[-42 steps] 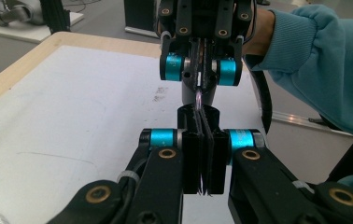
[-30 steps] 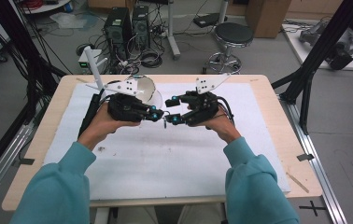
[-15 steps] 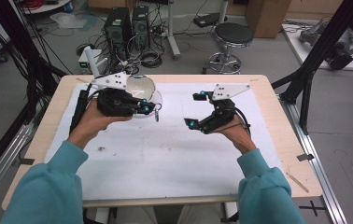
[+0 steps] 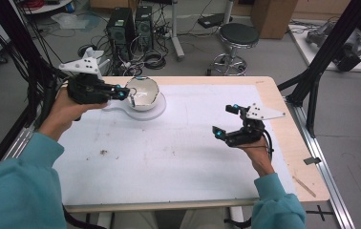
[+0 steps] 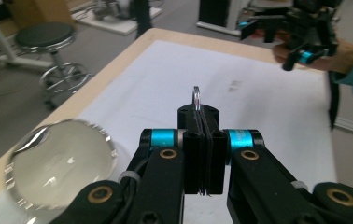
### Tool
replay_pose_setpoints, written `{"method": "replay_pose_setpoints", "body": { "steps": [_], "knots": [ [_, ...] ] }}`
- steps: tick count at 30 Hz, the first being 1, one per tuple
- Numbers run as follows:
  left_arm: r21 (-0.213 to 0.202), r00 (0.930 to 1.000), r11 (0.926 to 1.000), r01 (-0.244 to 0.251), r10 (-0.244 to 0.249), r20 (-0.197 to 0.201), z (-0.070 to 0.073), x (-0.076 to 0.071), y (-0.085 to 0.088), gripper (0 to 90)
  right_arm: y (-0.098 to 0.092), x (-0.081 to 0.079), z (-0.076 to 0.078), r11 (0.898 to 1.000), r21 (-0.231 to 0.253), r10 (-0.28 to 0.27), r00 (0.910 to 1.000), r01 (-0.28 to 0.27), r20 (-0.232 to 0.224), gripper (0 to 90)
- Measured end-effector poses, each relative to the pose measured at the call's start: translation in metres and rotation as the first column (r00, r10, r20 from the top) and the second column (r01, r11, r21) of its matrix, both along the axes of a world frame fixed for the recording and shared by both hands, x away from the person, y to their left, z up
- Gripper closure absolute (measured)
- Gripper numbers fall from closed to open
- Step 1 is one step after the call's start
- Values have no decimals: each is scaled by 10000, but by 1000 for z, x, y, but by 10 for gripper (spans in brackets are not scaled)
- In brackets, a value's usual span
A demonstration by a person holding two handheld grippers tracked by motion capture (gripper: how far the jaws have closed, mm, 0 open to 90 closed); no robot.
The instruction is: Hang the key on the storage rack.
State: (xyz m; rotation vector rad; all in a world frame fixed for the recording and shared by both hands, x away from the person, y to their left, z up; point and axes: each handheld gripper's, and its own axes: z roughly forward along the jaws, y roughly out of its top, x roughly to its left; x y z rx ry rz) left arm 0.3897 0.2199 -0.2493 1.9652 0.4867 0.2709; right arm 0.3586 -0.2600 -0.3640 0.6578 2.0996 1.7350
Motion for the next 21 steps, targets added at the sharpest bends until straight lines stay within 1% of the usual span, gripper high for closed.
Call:
{"method": "replay_pose_setpoints", "body": {
  "steps": [1,2,3,4,5,6,7,8,10,11,12,14,15,16,17,18,19,20,21],
  "knots": [
    [170,9999,9997,-170,170,6,0,1,6,884,-4,-2,-4,9999,27,-120,9999,120,-94,5],
    [209,9997,9995,-243,245,-95,0,3,12,885,-8,-3,-8,9997,83,-216,9997,217,-114,5],
    [195,9991,9990,-414,416,-111,0,4,17,884,-12,-4,-12,9993,149,-338,9993,340,-126,5],
    [335,9985,9980,-528,532,-98,1,6,21,885,-16,-5,-15,9987,220,-452,9989,455,-132,5],
    [389,9983,9977,-559,565,-149,2,8,26,884,-20,-6,-18,9980,239,-573,9982,577,-201,5],
    [396,9974,9967,-709,715,-130,3,9,29,884,-24,-7,-20,9968,271,-741,9971,745,-173,5],
    [452,9970,9961,-759,765,-134,4,11,33,884,-27,-8,-23,9956,302,-883,9961,885,-79,5],
    [470,9963,9954,-832,840,-153,5,13,37,884,-30,-10,-25,9944,337,-995,9949,1000,-168,5],
    [596,9952,9937,-944,957,-186,7,16,42,884,-36,-13,-30,9914,265,-1280,9918,1279,24,5],
    [666,9945,9927,-1005,1021,-218,8,18,44,884,-39,-15,-32,9897,274,-1407,9900,1407,-22,5],
    [734,9940,9919,-1037,1060,-285,8,20,46,884,-41,-16,-35,9886,330,-1472,9891,1468,84,5],
    [834,9932,9906,-1084,1116,-342,8,24,51,884,-46,-20,-41,9857,305,-1658,9861,1656,55,5],
    [908,9928,9898,-1094,1133,-387,8,26,53,884,-49,-21,-44,9841,296,-1754,9844,1749,126,6],
    [992,9920,9883,-1159,1203,-388,8,29,55,884,-51,-21,-47,9838,360,-1764,9842,1759,124,5],
    [1030,9909,9873,-1207,1260,-473,7,31,57,884,-54,-22,-50,9823,368,-1837,9830,1838,-54,6],
    [1050,9906,9869,-1226,1282,-484,6,34,58,884,-56,-23,-53,9803,347,-1948,9809,1947,-9,5],
    [1124,9891,9850,-1310,1375,-529,5,36,60,884,-58,-23,-55,9783,331,-2043,9789,2043,-54,5],
    [1144,9888,9849,-1302,1374,-576,4,38,62,884,-60,-24,-57,9749,302,-2202,9753,2206,-145,5],
    [1170,9879,9837,-1365,1440,-576,3,40,64,884,-62,-25,-59,9731,318,-2282,9736,2280,44,5]
  ]
}}
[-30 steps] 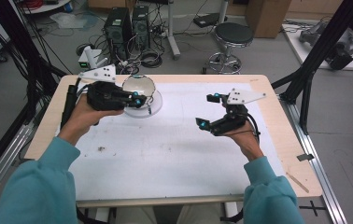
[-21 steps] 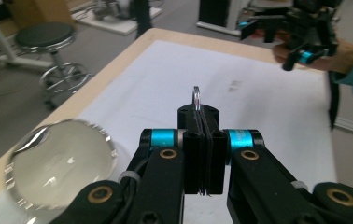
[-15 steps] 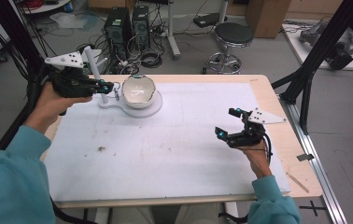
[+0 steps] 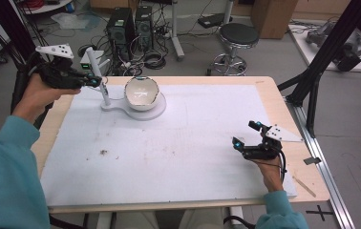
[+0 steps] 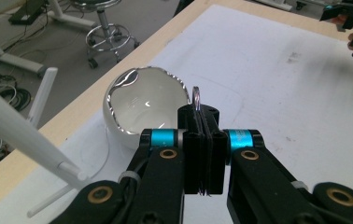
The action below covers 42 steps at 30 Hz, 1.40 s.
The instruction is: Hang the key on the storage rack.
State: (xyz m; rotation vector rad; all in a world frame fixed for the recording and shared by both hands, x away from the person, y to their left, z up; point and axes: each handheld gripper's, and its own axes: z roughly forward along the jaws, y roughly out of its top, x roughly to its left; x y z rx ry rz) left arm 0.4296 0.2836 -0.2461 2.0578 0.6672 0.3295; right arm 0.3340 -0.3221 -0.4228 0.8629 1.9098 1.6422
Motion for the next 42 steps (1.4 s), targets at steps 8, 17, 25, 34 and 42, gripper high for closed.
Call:
{"method": "replay_pose_setpoints", "body": {
  "steps": [8,17,25,34,42],
  "knots": [
    [520,9987,9984,-221,244,-448,-7,15,12,884,-8,-3,-13,9995,105,-308,9994,310,-176,5],
    [943,9962,9952,-264,340,-803,-18,30,21,884,-8,-9,-24,9993,48,-375,9988,374,310,5],
    [1168,9914,9929,-236,382,-1248,-30,42,24,884,-7,-13,-25,9983,1,-579,9972,579,468,6],
    [1196,9893,9920,-399,560,-1346,-36,49,29,884,-5,-13,-25,9980,-125,-605,9966,613,556,6],
    [1191,9858,9916,-496,677,-1534,-41,56,33,884,-6,-12,-25,9980,-108,-613,9966,620,550,6]
  ]
}}
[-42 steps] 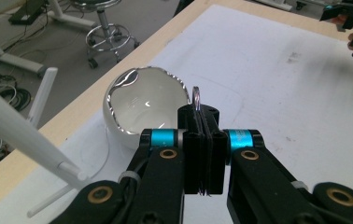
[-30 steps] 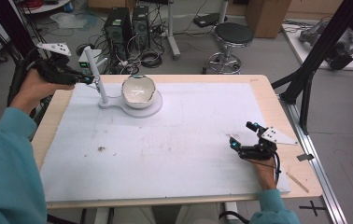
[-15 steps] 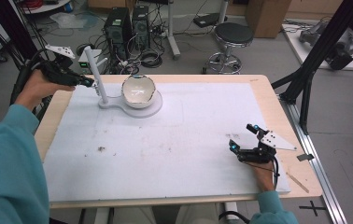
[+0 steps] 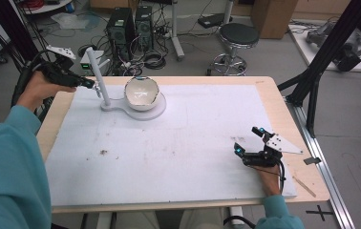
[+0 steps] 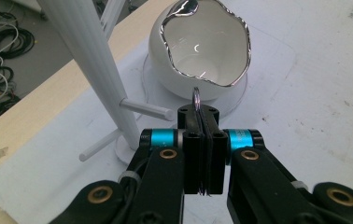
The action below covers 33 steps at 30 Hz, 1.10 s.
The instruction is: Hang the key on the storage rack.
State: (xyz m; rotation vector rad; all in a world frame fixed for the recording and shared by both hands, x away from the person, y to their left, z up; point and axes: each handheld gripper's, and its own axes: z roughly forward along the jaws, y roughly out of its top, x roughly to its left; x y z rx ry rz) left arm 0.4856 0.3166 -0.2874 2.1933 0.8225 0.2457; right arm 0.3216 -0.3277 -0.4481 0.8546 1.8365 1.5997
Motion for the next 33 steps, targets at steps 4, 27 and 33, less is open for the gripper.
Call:
{"method": "replay_pose_setpoints", "body": {
  "steps": [4,27,33],
  "knots": [
    [-69,10000,10000,-11,10,-69,-3,4,1,884,0,0,0,10000,7,-25,10000,25,-18,6],
    [-162,9990,9991,-397,393,-219,-13,17,11,883,1,0,0,9998,-178,-78,10000,79,62,6],
    [-68,9981,9982,-600,601,107,-17,18,9,852,2,0,0,9998,-178,-80,9999,81,80,6]
  ]
}}
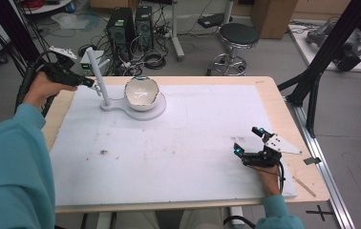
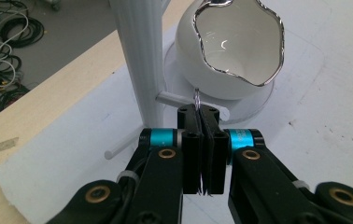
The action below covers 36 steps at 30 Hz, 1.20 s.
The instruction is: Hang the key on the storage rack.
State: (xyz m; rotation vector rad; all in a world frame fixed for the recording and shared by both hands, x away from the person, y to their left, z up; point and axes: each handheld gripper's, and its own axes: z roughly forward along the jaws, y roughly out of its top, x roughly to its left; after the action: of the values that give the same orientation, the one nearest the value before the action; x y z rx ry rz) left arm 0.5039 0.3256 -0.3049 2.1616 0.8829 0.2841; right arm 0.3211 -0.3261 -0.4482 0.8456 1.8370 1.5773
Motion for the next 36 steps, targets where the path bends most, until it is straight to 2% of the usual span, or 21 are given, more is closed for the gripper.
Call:
{"method": "replay_pose_setpoints", "body": {
  "steps": [3,6,9,11,13,15,18,20,22,25,26,27,29,30,31,32,33,35,36],
  "knots": [
    [113,9981,9993,-362,356,496,0,-1,3,697,0,0,0,10000,-19,4,10000,-4,21,6],
    [-31,9937,9966,-828,828,752,-1,-6,9,479,0,0,0,10000,-9,12,10000,-12,9,6],
    [-392,9843,9899,-1360,1395,1079,-2,-17,14,243,0,0,0,10000,-27,3,10000,-3,34,6],
    [-771,9817,9895,-1223,1321,1371,-2,-29,16,129,0,0,0,10000,-30,7,10000,-7,36,6],
    [-1127,9760,9861,-1225,1403,1667,-2,-41,16,37,0,0,0,10000,-11,16,10000,-16,6,6],
    [-1385,9689,9835,-1167,1434,2015,-2,-54,15,17,0,0,0,10000,31,30,10000,-30,24,6],
    [-1661,9629,9824,-859,1246,2394,-2,-70,12,17,-1,0,0,9998,189,1,10000,1,-90,6],
    [-1790,9543,9811,-733,1212,2732,-3,-83,9,17,-2,1,0,9998,197,9,10000,-8,-57,6],
    [-1987,9511,9790,-450,1028,2913,-7,-93,4,17,-2,1,0,9996,282,-21,9999,24,-102,6],
    [-2323,9456,9726,-58,809,3151,-17,-110,-4,17,-3,1,0,9996,292,-36,9999,39,-108,6],
    [-2426,9460,9701,-24,808,3139,-21,-115,-7,17,-2,1,0,9996,289,-23,9999,27,-119,6],
    [-2407,9444,9706,24,770,3197,-26,-121,-9,17,-2,1,0,9997,220,-43,9999,45,-99,6],
    [-2668,9375,9637,129,811,3384,-36,-133,-13,17,-2,1,0,9997,222,-43,9999,45,-91,6],
    [-2759,9362,9611,129,853,3409,-41,-139,-14,17,-2,1,0,9997,219,-50,9999,52,-92,6],
    [-2767,9327,9608,176,839,3508,-46,-145,-15,17,-2,1,0,9997,247,-44,9999,46,-93,6],
    [-2833,9258,9589,137,949,3659,-50,-152,-17,17,-2,1,0,9997,221,-57,9999,59,-97,6],
    [-2962,9176,9550,163,1034,3838,-55,-159,-17,17,-2,1,0,9997,230,-73,9999,75,-89,6],
    [-3336,9039,9426,117,1327,4067,-65,-172,-20,17,-1,0,0,9998,188,-54,10000,55,-71,6],
    [-3399,8992,9404,83,1417,4139,-69,-179,-21,17,-1,0,0,9998,186,-76,9999,78,-94,6]
  ]
}}
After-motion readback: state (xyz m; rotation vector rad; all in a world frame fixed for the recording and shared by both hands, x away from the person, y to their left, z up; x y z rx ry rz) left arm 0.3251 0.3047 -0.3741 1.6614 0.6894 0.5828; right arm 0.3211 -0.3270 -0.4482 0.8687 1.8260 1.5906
